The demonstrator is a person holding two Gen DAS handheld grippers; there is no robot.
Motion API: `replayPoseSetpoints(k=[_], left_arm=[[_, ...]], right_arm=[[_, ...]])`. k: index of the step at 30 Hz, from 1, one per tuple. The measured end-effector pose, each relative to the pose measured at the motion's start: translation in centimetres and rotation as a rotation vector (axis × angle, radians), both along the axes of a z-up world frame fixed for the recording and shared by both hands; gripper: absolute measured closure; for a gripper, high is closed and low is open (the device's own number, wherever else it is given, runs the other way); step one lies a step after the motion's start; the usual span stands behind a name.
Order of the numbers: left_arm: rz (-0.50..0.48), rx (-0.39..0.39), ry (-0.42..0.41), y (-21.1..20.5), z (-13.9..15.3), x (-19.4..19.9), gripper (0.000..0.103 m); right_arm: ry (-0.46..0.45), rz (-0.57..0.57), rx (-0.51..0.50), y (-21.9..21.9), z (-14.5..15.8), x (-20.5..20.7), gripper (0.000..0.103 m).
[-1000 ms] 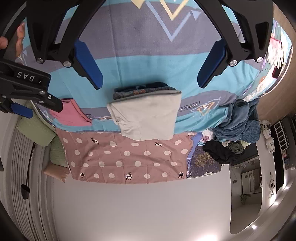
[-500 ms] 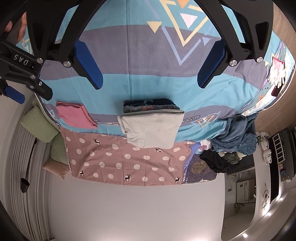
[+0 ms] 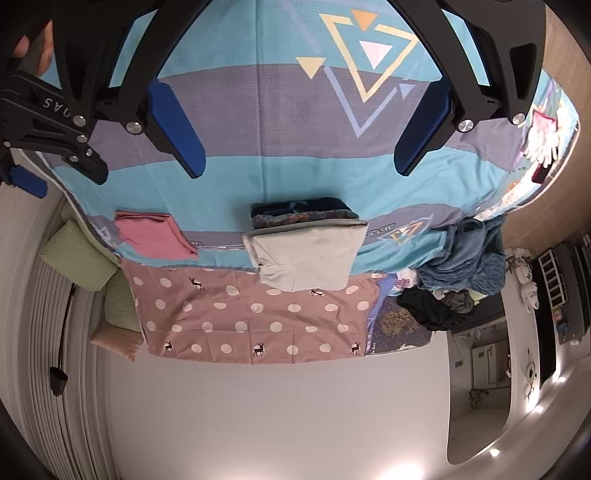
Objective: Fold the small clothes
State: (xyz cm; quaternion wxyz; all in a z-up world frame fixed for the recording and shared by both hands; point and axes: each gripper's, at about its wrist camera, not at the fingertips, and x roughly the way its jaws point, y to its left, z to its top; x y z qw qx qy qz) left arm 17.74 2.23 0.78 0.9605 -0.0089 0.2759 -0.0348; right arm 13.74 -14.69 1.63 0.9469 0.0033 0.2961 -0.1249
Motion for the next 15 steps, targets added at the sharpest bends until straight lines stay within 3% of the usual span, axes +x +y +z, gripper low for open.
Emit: replayPoseSetpoints(k=[15], left_arm=[[-0.026,-0.066,0.053,0.4,-1.6,1.8,0.001]], right_arm=[[0.065,-0.014,0.010,-1.0,-2.3,1.4,0.002]])
